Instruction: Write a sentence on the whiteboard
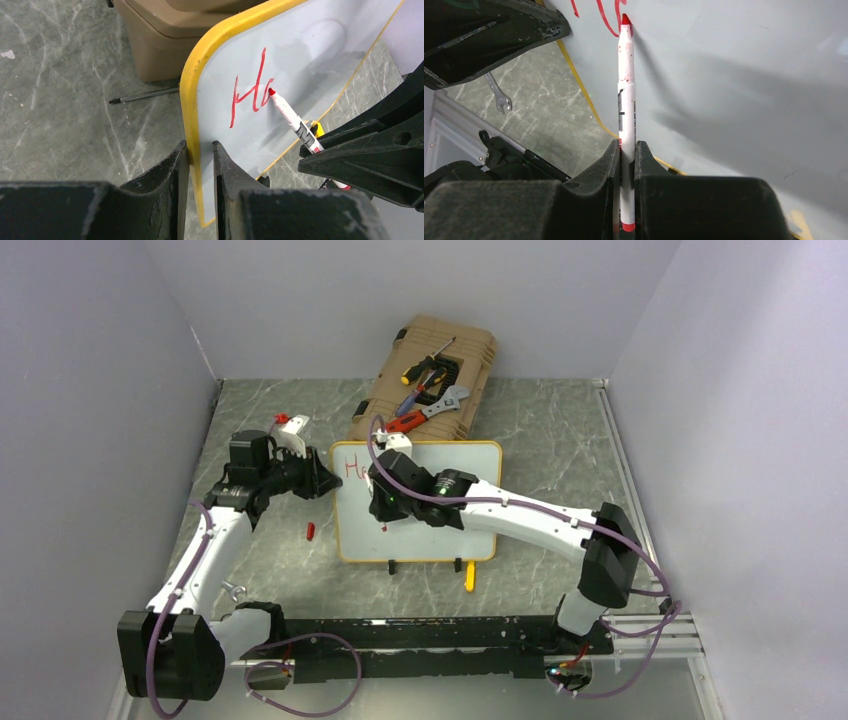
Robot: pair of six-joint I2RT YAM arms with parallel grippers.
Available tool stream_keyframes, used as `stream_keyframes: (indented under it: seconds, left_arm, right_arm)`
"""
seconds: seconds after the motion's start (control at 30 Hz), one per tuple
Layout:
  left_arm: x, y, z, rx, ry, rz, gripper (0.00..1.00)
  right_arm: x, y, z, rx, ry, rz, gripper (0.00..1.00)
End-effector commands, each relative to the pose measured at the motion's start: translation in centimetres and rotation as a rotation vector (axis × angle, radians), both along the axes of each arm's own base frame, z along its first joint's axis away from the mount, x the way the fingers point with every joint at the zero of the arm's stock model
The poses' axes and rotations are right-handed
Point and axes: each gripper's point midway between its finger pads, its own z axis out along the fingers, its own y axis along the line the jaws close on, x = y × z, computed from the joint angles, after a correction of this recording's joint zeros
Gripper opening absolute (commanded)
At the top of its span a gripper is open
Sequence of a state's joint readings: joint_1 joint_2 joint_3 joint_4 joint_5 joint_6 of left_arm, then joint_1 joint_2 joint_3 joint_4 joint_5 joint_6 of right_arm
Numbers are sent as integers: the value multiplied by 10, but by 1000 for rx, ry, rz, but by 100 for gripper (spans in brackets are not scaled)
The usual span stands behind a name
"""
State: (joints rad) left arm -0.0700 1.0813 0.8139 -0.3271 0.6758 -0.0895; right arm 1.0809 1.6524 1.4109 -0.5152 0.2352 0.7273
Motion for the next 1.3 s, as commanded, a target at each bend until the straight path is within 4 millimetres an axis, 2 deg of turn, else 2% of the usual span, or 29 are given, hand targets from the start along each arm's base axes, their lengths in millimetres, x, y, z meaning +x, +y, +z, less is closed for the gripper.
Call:
stream_keyframes:
  seconds: [0.0,0.27,0.5,0.93,1.27]
  left_arm:
    - [-7,-8,12,-4,-38,-53,0]
    - [-7,-9,11,-3,-34,-54,0]
    - [-6,-7,10,3,-32,-47,0]
    - [-5,-6,9,9,-32,-40,0]
    - [-5,-5,9,12,-31,-35,0]
  right_arm:
    - [12,4,12,5,-43,-11,0]
    - [12,14,8,7,-34,23,0]
    - [10,15,21,44,-61,45,0]
    - [-3,8,49,119,-107,85,0]
    - [-15,-7,55,133,-106,100,0]
